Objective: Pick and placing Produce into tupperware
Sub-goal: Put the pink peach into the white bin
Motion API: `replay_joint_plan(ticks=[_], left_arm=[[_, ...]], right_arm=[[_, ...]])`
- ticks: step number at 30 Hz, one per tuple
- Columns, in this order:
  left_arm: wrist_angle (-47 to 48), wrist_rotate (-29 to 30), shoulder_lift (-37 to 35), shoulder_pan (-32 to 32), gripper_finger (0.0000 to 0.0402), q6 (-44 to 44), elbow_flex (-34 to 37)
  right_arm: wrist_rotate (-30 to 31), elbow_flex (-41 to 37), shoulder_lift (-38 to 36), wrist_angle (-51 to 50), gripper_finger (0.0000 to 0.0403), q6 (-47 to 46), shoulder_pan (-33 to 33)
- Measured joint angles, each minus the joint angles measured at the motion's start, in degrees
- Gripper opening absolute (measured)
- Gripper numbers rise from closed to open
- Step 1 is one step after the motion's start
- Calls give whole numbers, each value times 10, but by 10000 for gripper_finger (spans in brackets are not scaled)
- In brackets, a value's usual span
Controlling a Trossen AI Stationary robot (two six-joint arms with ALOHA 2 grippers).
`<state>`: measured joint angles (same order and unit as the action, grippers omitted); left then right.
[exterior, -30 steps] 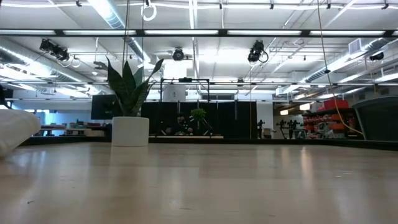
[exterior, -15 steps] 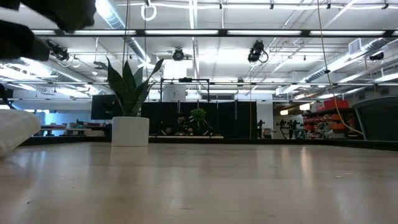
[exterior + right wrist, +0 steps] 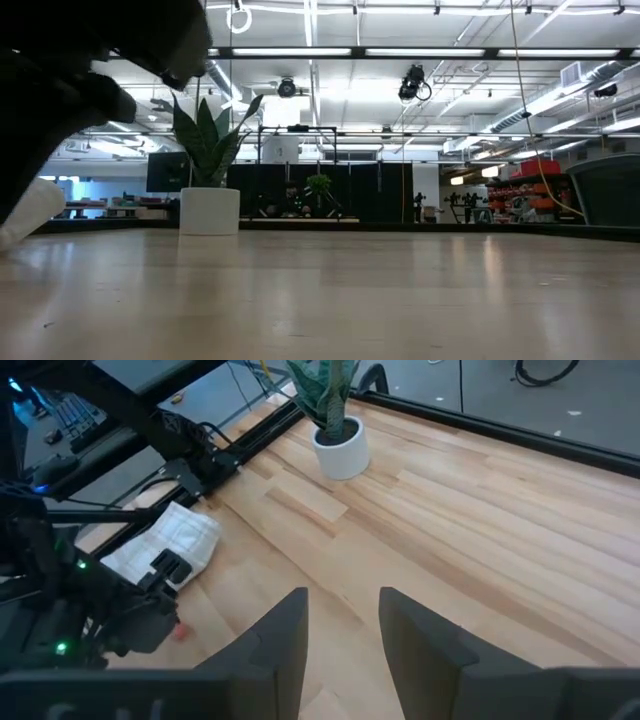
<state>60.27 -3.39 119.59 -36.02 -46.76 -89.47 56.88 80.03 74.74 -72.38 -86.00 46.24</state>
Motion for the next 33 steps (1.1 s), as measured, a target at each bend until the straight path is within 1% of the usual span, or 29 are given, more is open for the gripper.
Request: replay_joint_plan(ticks=[4,12,19,23,30,33], left_arm=[[-19,0,0,6,172,1,0],[-19,0,0,5,172,-2,0],[-19,25,0,4,172,-6,0],[-19,27,0,4,172,-9,0],[-19,28,0,1,172,-37,0],[-14,32,0,0,172,-73,0]], right_arm=[[0,0,0,0,132,0,0],[0,0,0,0,132,0,0],[0,0,0,0,132,1,0],[0,0,0,0,132,1,0],[0,0,0,0,132,2,0],[0,0,0,0,132,2,0]])
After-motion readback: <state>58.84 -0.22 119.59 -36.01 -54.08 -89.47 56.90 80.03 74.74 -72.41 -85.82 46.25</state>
